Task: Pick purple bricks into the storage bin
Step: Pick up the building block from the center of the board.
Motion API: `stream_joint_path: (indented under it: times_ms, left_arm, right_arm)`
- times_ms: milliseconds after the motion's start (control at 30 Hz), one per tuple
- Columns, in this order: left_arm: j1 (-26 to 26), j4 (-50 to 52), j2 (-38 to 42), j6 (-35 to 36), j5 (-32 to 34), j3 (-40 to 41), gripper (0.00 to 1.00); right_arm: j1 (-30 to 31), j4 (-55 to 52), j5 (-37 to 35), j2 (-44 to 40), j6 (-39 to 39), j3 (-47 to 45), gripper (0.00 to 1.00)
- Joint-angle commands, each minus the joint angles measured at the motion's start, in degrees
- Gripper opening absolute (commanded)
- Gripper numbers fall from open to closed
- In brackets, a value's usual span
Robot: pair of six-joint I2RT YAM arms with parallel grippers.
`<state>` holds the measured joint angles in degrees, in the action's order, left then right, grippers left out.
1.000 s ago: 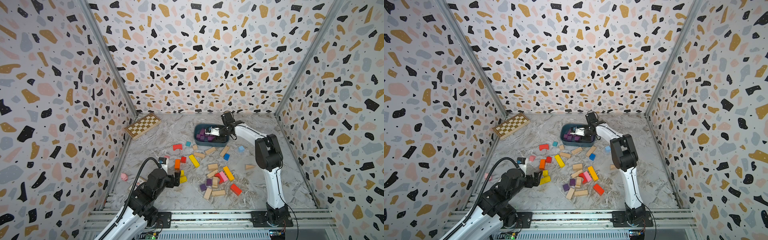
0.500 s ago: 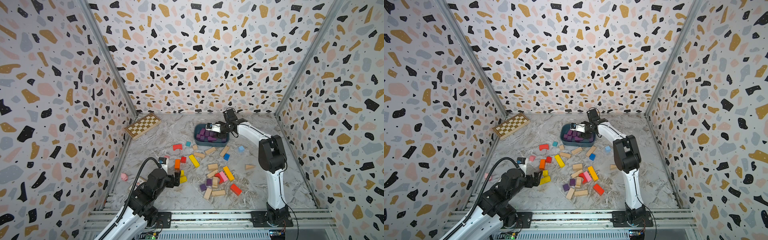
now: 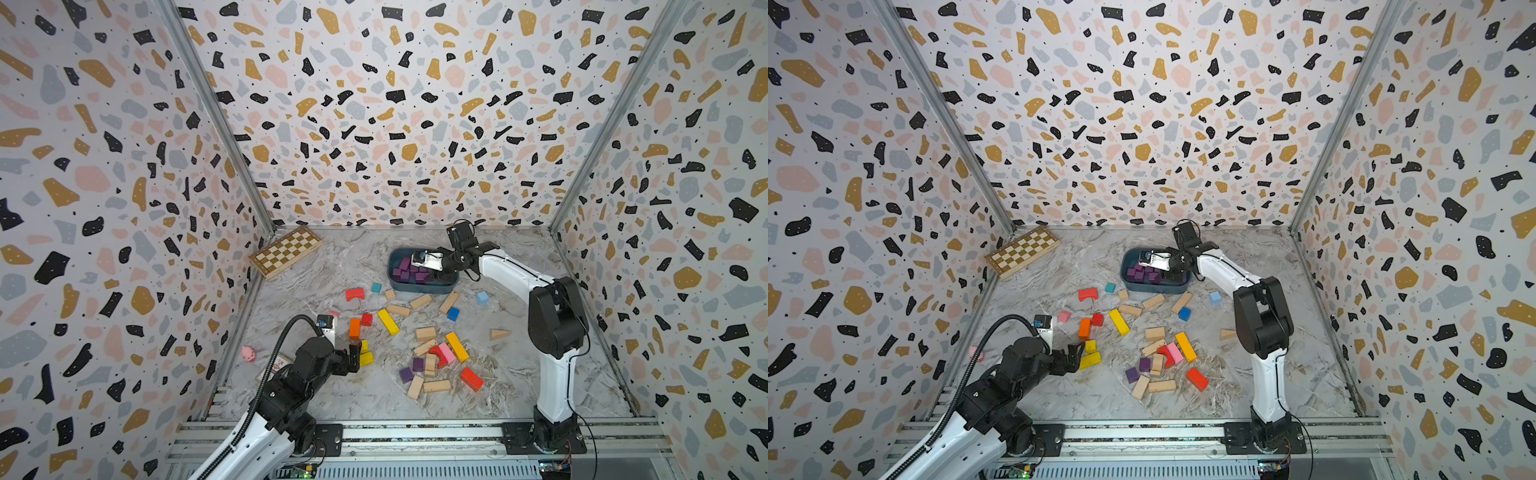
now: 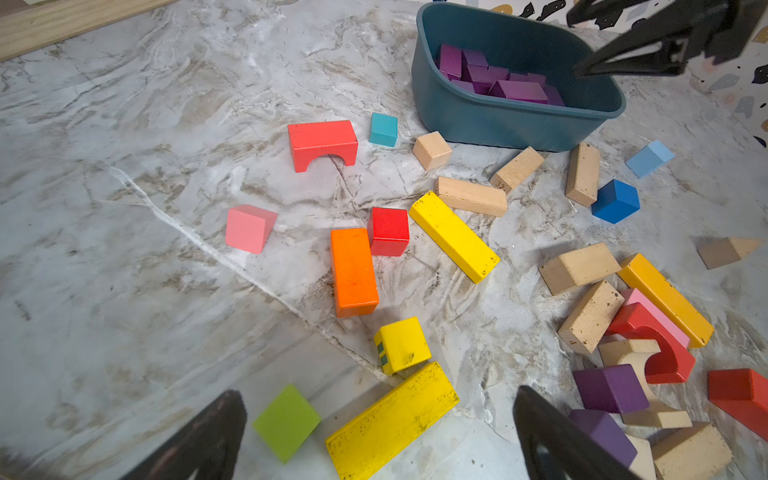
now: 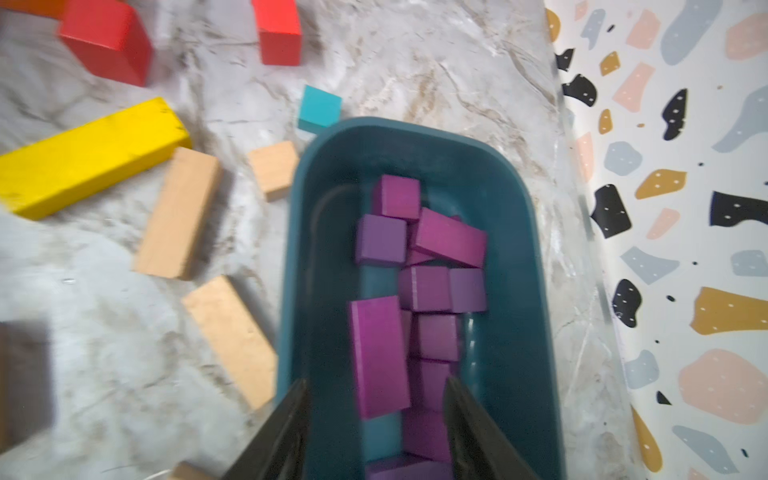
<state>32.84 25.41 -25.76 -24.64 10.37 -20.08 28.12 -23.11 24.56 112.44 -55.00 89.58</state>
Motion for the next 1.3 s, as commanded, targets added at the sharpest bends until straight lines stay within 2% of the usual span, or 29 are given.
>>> stream_joint_path:
  times_ms: [0,300,567,800,1267]
  left_arm:
    - [0.1,-2.1,0.0,0.8,-0.1,-0.2,0.99]
    - [0.1,-2.1,0.4,0.9,-0.4,0.0,0.99]
    - [0.1,-2.0,0.6,0.9,-0.4,0.0,0.99]
    - [0.1,-2.0,0.5,0.9,-0.4,0.0,0.99]
    - [0.1,-2.3,-0.1,1.0,-0.5,-0.1,0.99]
  right_arm:
    - [4.5,2.2,-1.6,-8.8,2.7,-5.8,0.54]
    - [17.1,6.0,-6.5,-23.6,10.9,-27.6,0.54]
    - [26.5,8.0,-7.0,-29.3,19.4,-39.7,0.53]
    - [28.2,10.2,-7.2,-28.8,22.7,-43.5,0.52]
    - [28.1,12.1,-11.2,-26.7,24.2,-43.9,0.54]
